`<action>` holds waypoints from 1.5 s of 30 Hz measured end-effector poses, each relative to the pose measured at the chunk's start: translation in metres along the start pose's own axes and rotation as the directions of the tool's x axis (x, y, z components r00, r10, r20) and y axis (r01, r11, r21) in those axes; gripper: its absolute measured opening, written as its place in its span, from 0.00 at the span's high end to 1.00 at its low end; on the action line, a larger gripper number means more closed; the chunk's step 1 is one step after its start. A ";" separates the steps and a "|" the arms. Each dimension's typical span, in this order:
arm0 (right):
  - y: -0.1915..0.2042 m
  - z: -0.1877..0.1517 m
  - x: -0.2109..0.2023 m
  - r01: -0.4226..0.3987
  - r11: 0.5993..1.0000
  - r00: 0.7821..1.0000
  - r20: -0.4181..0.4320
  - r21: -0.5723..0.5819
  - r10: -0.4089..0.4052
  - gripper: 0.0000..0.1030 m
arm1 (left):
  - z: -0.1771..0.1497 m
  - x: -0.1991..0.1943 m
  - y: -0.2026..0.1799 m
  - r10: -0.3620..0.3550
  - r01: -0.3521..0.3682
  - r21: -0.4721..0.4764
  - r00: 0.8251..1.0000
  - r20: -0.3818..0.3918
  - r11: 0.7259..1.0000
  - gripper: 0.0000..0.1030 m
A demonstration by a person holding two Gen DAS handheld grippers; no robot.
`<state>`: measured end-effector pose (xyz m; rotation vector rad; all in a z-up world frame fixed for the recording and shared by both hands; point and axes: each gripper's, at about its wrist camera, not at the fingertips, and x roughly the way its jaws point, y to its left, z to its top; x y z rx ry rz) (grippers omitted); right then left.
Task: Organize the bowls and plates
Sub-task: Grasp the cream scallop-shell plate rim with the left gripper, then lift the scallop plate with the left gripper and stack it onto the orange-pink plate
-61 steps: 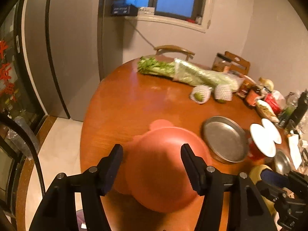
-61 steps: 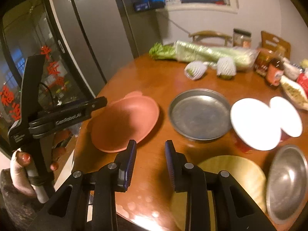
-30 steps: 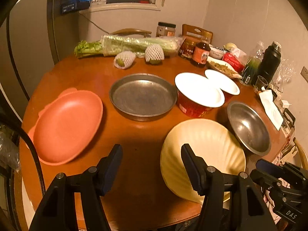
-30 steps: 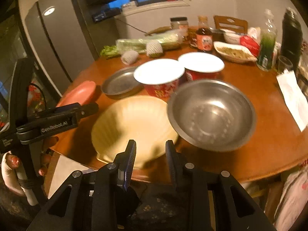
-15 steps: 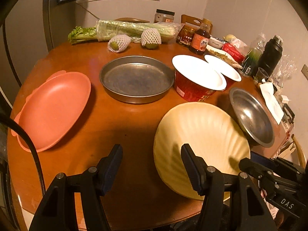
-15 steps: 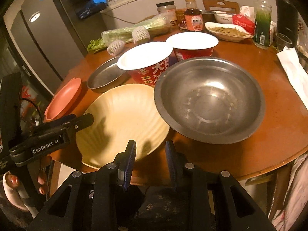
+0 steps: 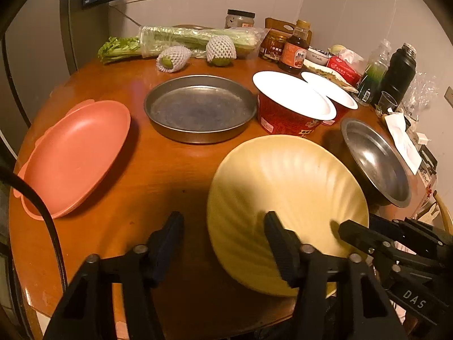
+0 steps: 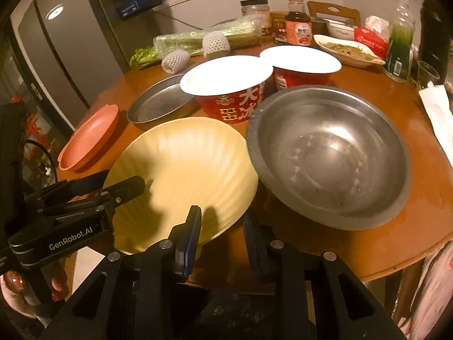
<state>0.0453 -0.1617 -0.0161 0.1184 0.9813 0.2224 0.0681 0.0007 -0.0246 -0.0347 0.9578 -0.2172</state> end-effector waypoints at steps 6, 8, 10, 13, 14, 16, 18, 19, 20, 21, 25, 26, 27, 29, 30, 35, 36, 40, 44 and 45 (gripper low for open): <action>0.012 0.002 0.010 0.008 0.999 1.000 -0.007 -0.047 -0.008 0.75 | -0.003 -0.003 0.001 -0.016 0.016 0.001 1.000 0.001 1.000 0.60; 0.016 0.003 0.012 0.026 0.998 1.000 -0.003 -0.060 -0.026 0.75 | -0.002 -0.004 0.004 -0.006 0.006 -0.002 1.000 -0.001 1.000 0.60; 0.020 0.005 0.014 0.015 0.998 1.000 -0.009 -0.066 -0.016 0.75 | -0.003 -0.006 0.010 -0.001 0.001 -0.018 1.000 -0.001 1.000 0.61; 0.028 0.008 0.016 0.006 0.996 1.000 -0.017 -0.092 -0.007 0.75 | -0.005 -0.013 0.021 0.005 -0.005 -0.048 1.000 0.008 0.999 0.61; 0.033 0.010 0.015 0.001 0.994 1.000 -0.015 -0.108 -0.003 0.75 | -0.005 -0.017 0.025 0.008 -0.008 -0.062 1.000 0.014 0.998 0.61; 0.043 0.015 0.013 -0.007 0.991 1.000 -0.006 -0.134 0.007 0.75 | -0.005 -0.026 0.034 0.021 -0.018 -0.083 0.999 0.029 0.996 0.61; 0.054 0.021 0.012 -0.022 0.988 1.000 0.007 -0.156 0.023 0.75 | -0.004 -0.035 0.044 0.034 -0.029 -0.109 0.998 0.045 0.994 0.61; 0.062 0.027 0.012 -0.031 0.985 0.999 0.016 -0.170 0.034 0.75 | -0.004 -0.039 0.050 0.045 -0.038 -0.124 0.998 0.054 0.992 0.61; 0.068 0.031 0.011 -0.038 0.983 0.999 0.024 -0.181 0.043 0.75 | -0.003 -0.043 0.055 0.054 -0.045 -0.136 0.997 0.061 0.990 0.61; 0.075 0.034 0.010 -0.046 0.980 0.998 0.033 -0.194 0.053 0.75 | -0.002 -0.047 0.061 0.066 -0.055 -0.149 0.995 0.069 0.987 0.61; 0.106 0.050 0.016 -0.061 0.962 0.996 0.047 -0.266 0.076 0.75 | 0.001 -0.057 0.085 0.111 -0.092 -0.201 0.990 0.087 0.975 0.61; 0.112 0.053 0.017 -0.067 0.959 0.995 0.048 -0.276 0.084 0.75 | 0.001 -0.059 0.090 0.120 -0.098 -0.214 0.989 0.092 0.972 0.61; 0.117 0.056 0.019 -0.075 0.956 0.994 0.050 -0.285 0.093 0.75 | 0.002 -0.060 0.096 0.126 -0.102 -0.227 0.988 0.093 0.969 0.61; 0.128 0.064 0.024 -0.086 0.950 0.994 0.045 -0.302 0.104 0.75 | 0.005 -0.062 0.105 0.143 -0.115 -0.246 0.985 0.097 0.962 0.61; 0.133 0.067 0.027 -0.090 0.946 0.993 0.046 -0.311 0.110 0.75 | 0.006 -0.064 0.108 0.147 -0.118 -0.252 0.984 0.099 0.960 0.61; 0.153 0.086 0.039 -0.093 0.935 0.992 0.047 -0.343 0.116 0.75 | 0.014 -0.064 0.126 0.171 -0.135 -0.293 0.980 0.100 0.946 0.61; 0.156 0.090 0.042 -0.093 0.932 0.992 0.046 -0.350 0.116 0.75 | 0.017 -0.063 0.130 0.175 -0.139 -0.303 0.980 0.095 0.943 0.60; 0.169 0.103 0.056 -0.101 0.924 0.992 0.035 -0.369 0.123 0.75 | 0.022 -0.059 0.142 0.184 -0.150 -0.326 0.980 0.076 0.933 0.61; 0.177 0.110 0.072 -0.103 0.918 0.993 0.019 -0.382 0.120 0.75 | 0.026 -0.052 0.152 0.202 -0.172 -0.338 0.978 0.054 0.925 0.61; 0.179 0.112 0.075 -0.102 0.917 0.993 0.016 -0.385 0.117 0.75 | 0.027 -0.050 0.154 0.208 -0.181 -0.343 0.977 0.043 0.922 0.61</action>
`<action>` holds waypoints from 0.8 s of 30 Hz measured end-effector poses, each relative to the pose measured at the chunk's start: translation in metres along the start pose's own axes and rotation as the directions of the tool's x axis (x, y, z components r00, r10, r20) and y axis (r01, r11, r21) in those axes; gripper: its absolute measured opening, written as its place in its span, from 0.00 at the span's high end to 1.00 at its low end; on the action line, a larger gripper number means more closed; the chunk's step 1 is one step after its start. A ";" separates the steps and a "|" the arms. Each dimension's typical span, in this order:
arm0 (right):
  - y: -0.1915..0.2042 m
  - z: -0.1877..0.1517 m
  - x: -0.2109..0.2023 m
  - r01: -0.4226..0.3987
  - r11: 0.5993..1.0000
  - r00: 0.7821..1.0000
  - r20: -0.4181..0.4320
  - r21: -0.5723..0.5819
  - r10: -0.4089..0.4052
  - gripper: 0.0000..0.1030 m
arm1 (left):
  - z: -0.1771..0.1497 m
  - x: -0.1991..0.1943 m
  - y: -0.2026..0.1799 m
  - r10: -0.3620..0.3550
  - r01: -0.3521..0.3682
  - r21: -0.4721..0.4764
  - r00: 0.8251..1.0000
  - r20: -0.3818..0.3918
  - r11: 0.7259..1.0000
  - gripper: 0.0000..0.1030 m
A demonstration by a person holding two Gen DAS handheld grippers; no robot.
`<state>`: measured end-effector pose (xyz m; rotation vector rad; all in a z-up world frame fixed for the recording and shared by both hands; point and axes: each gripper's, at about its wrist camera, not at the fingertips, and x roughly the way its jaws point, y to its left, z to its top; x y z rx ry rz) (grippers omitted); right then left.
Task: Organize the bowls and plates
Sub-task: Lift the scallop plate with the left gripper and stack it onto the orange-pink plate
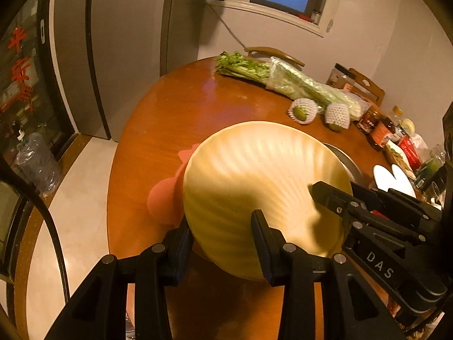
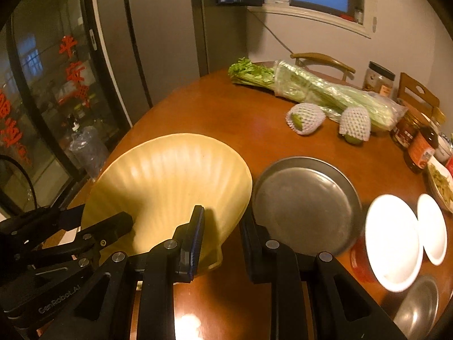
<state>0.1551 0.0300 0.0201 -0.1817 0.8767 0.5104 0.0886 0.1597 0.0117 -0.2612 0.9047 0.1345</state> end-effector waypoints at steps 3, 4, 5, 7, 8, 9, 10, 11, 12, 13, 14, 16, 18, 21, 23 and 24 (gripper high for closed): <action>0.001 0.003 0.012 -0.001 1.000 1.000 -0.016 -0.002 0.001 0.75 | 0.002 0.006 0.001 0.009 -0.009 -0.005 1.000 -0.012 1.000 0.61; 0.002 0.004 0.016 0.003 1.000 1.000 -0.020 -0.006 -0.004 0.75 | 0.002 0.007 0.001 0.012 -0.012 -0.004 1.000 -0.014 1.000 0.61; 0.002 0.005 0.019 0.007 1.000 1.000 -0.024 -0.008 -0.007 0.75 | 0.002 0.009 0.002 0.012 -0.012 -0.005 1.000 -0.016 1.000 0.61; 0.002 0.005 0.025 0.004 1.000 0.999 -0.032 -0.005 -0.004 0.75 | 0.003 0.012 0.004 0.015 -0.016 -0.011 1.000 -0.025 1.000 0.61; 0.003 0.006 0.027 0.003 1.000 0.999 -0.035 -0.005 -0.003 0.75 | 0.003 0.014 0.004 0.016 -0.016 -0.012 0.999 -0.029 1.000 0.61; 0.003 0.006 0.029 0.004 1.000 0.999 -0.038 -0.007 -0.004 0.75 | 0.003 0.015 0.004 0.021 -0.021 -0.008 0.999 -0.033 1.000 0.61; 0.003 0.007 0.031 0.007 1.000 0.999 -0.042 -0.010 -0.007 0.75 | 0.003 0.016 0.004 0.025 -0.025 -0.006 0.999 -0.033 1.000 0.61; 0.004 0.006 0.032 0.007 1.000 0.999 -0.043 -0.011 -0.008 0.75 | 0.004 0.016 0.003 0.031 -0.032 -0.003 0.999 -0.032 0.999 0.61; 0.004 0.006 0.034 0.007 1.000 0.999 -0.045 -0.013 -0.007 0.75 | 0.004 0.017 0.003 0.043 -0.043 0.004 0.999 -0.032 0.999 0.61; 0.005 0.006 0.035 0.006 1.000 0.999 -0.046 -0.015 -0.007 0.75 | 0.005 0.018 0.002 0.046 -0.046 0.006 0.998 -0.033 0.999 0.61; 0.005 0.006 0.037 0.008 1.000 0.999 -0.048 -0.017 -0.009 0.75 | 0.005 0.019 0.002 0.051 -0.050 0.009 0.998 -0.035 0.999 0.61; 0.006 0.006 0.039 0.010 1.000 0.999 -0.054 -0.021 -0.012 0.75 | 0.006 0.022 0.002 0.056 -0.056 0.011 0.998 -0.039 0.998 0.61; 0.006 0.006 0.041 0.009 1.000 0.998 -0.061 -0.021 -0.010 0.75 | 0.007 0.024 0.002 0.060 -0.059 0.015 0.997 -0.043 0.998 0.61; 0.006 0.004 0.043 0.003 1.000 0.997 -0.072 -0.025 -0.004 0.75 | 0.008 0.025 0.002 0.070 -0.069 0.025 0.997 -0.044 0.997 0.61; 0.006 0.003 0.042 0.000 1.000 0.997 -0.076 -0.026 -0.002 0.75 | 0.008 0.025 0.003 0.073 -0.072 0.028 0.996 -0.045 0.997 0.61; 0.006 0.002 0.042 -0.001 1.000 0.997 -0.079 -0.029 -0.002 0.75 | 0.009 0.025 0.004 0.073 -0.072 0.027 0.996 -0.046 0.997 0.61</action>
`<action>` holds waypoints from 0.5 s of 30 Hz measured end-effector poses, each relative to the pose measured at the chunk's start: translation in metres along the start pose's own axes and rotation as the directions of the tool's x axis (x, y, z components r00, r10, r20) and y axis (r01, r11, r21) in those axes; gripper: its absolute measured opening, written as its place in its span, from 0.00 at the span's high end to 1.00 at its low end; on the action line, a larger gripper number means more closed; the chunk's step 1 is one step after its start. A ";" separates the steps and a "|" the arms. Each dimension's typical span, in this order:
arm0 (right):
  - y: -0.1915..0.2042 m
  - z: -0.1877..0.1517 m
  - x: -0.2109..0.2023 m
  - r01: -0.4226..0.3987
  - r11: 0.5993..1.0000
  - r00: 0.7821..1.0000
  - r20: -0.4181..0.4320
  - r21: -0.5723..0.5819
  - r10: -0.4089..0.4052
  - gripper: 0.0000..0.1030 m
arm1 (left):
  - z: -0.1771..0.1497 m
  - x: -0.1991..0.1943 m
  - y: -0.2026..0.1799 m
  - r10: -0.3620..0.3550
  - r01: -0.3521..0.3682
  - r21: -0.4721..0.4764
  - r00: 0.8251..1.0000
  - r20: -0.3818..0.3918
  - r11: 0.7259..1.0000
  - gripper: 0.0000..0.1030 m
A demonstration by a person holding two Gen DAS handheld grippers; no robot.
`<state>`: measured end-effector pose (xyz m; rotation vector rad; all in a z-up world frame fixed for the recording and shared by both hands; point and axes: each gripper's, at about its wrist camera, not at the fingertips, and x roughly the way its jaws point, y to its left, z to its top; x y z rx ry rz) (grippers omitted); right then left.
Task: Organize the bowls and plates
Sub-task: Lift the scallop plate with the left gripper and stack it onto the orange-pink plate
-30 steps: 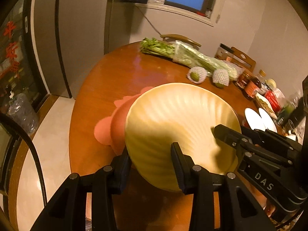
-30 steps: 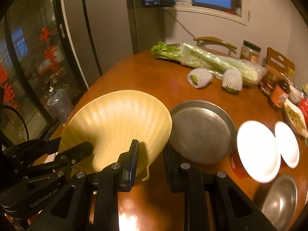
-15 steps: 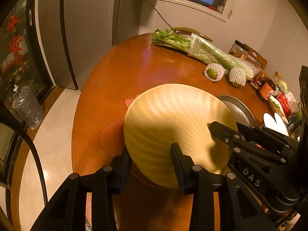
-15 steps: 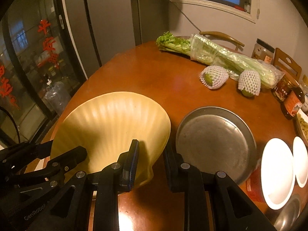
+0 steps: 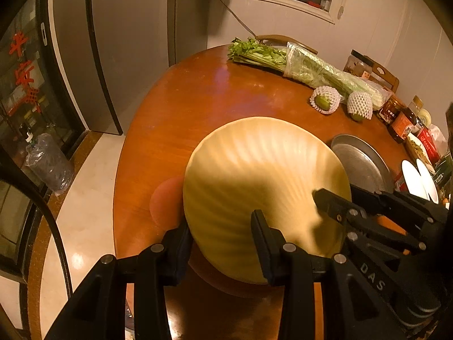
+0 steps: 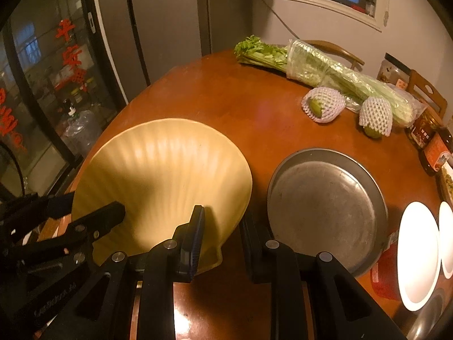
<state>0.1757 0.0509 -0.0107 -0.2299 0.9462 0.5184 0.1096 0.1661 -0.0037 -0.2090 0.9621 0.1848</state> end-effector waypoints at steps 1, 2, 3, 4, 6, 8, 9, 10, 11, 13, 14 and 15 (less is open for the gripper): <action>0.000 -0.001 -0.001 -0.002 1.000 1.000 -0.001 -0.001 0.002 0.75 | 0.000 0.000 0.001 0.001 -0.001 0.000 1.000 0.000 1.000 0.61; 0.001 -0.002 -0.002 -0.005 1.000 1.000 -0.003 -0.003 0.005 0.75 | 0.001 0.000 0.002 0.000 0.000 0.000 1.000 -0.002 1.000 0.61; 0.001 -0.004 -0.002 -0.006 1.000 1.000 -0.003 -0.004 0.006 0.75 | 0.001 0.000 0.003 0.000 0.000 0.000 1.000 -0.004 1.000 0.60; 0.001 -0.005 -0.003 -0.010 1.000 1.000 -0.004 -0.002 0.010 0.75 | 0.000 0.000 0.003 0.005 -0.005 0.005 1.000 -0.005 1.000 0.60; 0.002 -0.007 -0.005 -0.020 1.000 1.000 -0.009 0.001 0.020 0.75 | 0.000 -0.001 0.002 0.018 -0.017 0.014 1.000 -0.006 1.000 0.60; 0.002 -0.008 -0.006 -0.032 0.999 0.999 -0.013 0.007 0.032 0.75 | 0.000 -0.003 0.003 0.019 -0.019 0.013 1.000 -0.002 1.000 0.60; 0.002 -0.009 -0.006 -0.037 0.999 0.999 -0.018 0.011 0.037 0.75 | 0.000 -0.005 0.004 0.016 -0.016 0.011 1.000 0.002 1.000 0.60; 0.002 -0.008 -0.006 -0.041 0.999 0.999 -0.020 0.014 0.042 0.75 | 0.000 -0.006 0.006 0.012 -0.012 0.009 1.000 0.004 1.000 0.60; 0.001 -0.008 -0.006 -0.043 0.999 0.999 -0.020 0.016 0.043 0.75 | 0.000 -0.008 0.007 0.007 -0.007 0.008 1.000 0.006 1.000 0.59; 0.001 -0.008 -0.008 -0.042 0.999 0.999 -0.015 0.021 0.042 0.75 | 0.000 -0.009 0.007 0.006 -0.006 0.010 1.000 0.005 1.000 0.59; 0.001 -0.008 -0.009 -0.046 0.999 0.999 -0.014 0.024 0.046 0.75 | 0.000 -0.009 0.007 0.009 -0.009 0.010 1.000 0.005 1.000 0.59; 0.001 -0.008 -0.009 -0.046 0.999 0.999 -0.015 0.026 0.047 0.75 | -0.001 -0.010 0.007 0.011 -0.011 0.012 1.000 0.005 1.000 0.59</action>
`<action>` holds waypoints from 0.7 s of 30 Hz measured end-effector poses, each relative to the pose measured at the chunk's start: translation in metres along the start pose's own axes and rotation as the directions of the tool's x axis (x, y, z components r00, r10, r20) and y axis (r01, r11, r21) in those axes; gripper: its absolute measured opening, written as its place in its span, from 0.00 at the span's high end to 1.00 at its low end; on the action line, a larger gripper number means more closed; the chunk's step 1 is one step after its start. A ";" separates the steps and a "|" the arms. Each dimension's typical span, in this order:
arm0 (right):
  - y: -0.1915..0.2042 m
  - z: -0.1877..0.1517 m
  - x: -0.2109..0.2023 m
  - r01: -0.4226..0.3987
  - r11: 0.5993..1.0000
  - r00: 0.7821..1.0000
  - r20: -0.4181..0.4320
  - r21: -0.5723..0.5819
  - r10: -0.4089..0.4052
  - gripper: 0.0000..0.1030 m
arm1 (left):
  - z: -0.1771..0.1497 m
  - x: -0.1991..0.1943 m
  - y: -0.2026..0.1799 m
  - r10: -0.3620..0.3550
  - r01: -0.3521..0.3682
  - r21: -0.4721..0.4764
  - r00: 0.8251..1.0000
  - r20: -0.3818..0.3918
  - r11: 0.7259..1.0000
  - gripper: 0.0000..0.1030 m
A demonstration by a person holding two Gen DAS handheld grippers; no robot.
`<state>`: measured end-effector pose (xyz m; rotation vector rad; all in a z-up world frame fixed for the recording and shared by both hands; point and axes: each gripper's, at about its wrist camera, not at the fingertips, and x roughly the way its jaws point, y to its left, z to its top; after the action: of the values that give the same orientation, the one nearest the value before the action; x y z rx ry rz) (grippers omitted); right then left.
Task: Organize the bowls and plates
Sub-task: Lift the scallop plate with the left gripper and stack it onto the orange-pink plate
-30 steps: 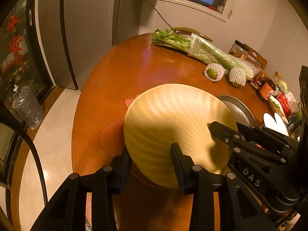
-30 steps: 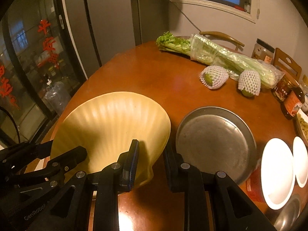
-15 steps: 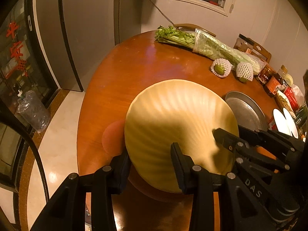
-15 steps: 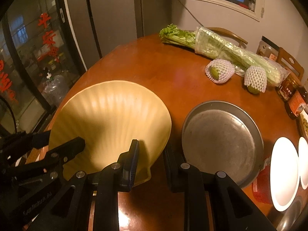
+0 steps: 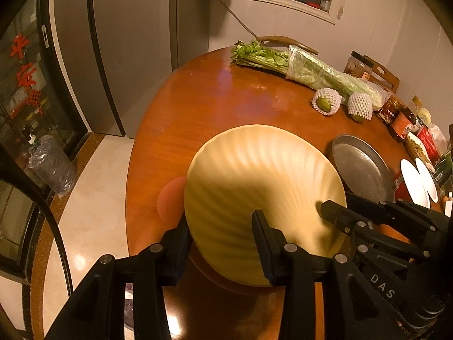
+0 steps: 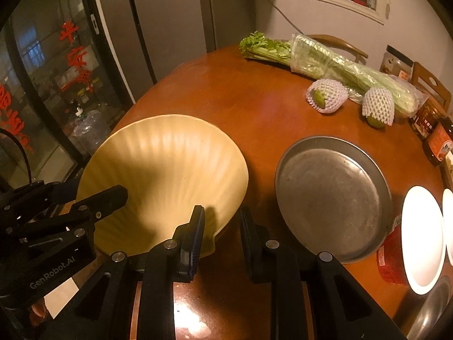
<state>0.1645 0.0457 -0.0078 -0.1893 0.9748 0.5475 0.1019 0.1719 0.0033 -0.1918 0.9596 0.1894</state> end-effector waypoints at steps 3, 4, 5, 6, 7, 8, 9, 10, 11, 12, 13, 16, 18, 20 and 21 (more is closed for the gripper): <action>-0.001 -0.001 -0.002 -0.002 1.000 1.000 0.005 0.008 0.002 0.75 | -0.001 -0.002 0.001 0.000 0.000 0.000 1.000 0.000 1.000 0.58; -0.001 -0.002 -0.003 0.000 1.000 1.000 0.005 0.010 0.000 0.75 | -0.001 -0.002 0.001 -0.002 0.002 0.000 1.000 0.002 1.000 0.58; -0.001 -0.002 -0.004 -0.002 1.000 1.000 0.006 0.013 0.002 0.75 | -0.002 -0.004 0.001 -0.003 0.003 -0.002 1.000 0.005 1.000 0.58; -0.002 -0.003 -0.005 -0.001 1.000 1.000 0.008 0.017 0.000 0.75 | -0.002 -0.004 0.001 -0.004 0.004 -0.002 1.000 0.007 1.000 0.55; -0.003 -0.003 -0.006 0.001 1.000 1.000 0.011 0.019 -0.001 0.75 | -0.002 -0.006 0.001 0.003 -0.003 -0.003 1.000 0.011 1.000 0.53; -0.003 -0.003 -0.007 0.001 1.000 1.000 0.012 0.020 -0.002 0.74 | -0.001 -0.006 0.002 0.010 -0.010 -0.004 1.000 0.015 1.000 0.47; -0.003 -0.004 -0.008 0.000 1.000 1.000 0.014 0.021 -0.001 0.74 | -0.002 -0.008 0.003 0.010 -0.010 -0.005 1.000 0.021 1.000 0.45; -0.003 -0.004 -0.009 -0.004 1.000 1.000 0.019 0.024 0.003 0.73 | -0.002 -0.010 0.004 0.006 -0.006 -0.008 1.000 0.027 1.000 0.45; -0.003 -0.005 -0.010 -0.006 1.000 1.000 0.023 0.027 0.006 0.73 | -0.002 -0.012 0.005 0.003 -0.003 -0.012 1.000 0.031 1.000 0.45; -0.003 -0.005 -0.012 -0.005 1.000 1.000 0.025 0.027 0.004 0.73 | -0.002 -0.013 0.005 0.005 -0.005 -0.013 0.999 0.032 1.000 0.45; -0.003 -0.005 -0.013 -0.004 1.000 1.000 0.029 0.026 0.003 0.73 | -0.002 -0.014 0.006 0.008 -0.008 -0.013 0.999 0.035 1.000 0.45; -0.003 -0.007 -0.016 -0.005 0.999 0.999 0.033 0.034 0.004 0.72 | -0.003 -0.017 0.005 0.009 -0.008 -0.012 0.999 0.040 1.000 0.45; -0.003 -0.008 -0.018 -0.009 0.999 0.999 0.036 0.037 0.007 0.72 | -0.003 -0.017 0.005 0.014 -0.013 -0.012 0.999 0.039 1.000 0.44; -0.003 -0.009 -0.022 -0.008 0.999 0.999 0.042 0.037 0.006 0.72 | -0.003 -0.019 0.006 0.015 -0.014 -0.013 0.999 0.043 1.000 0.44; -0.004 -0.010 -0.024 -0.006 0.999 0.999 0.047 0.039 0.005 0.72 | -0.004 -0.019 0.008 0.020 -0.020 -0.017 0.999 0.043 1.000 0.44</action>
<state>0.1488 0.0302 0.0060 -0.1387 0.9401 0.5355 0.0863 0.1771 0.0164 -0.1926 0.9176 0.2191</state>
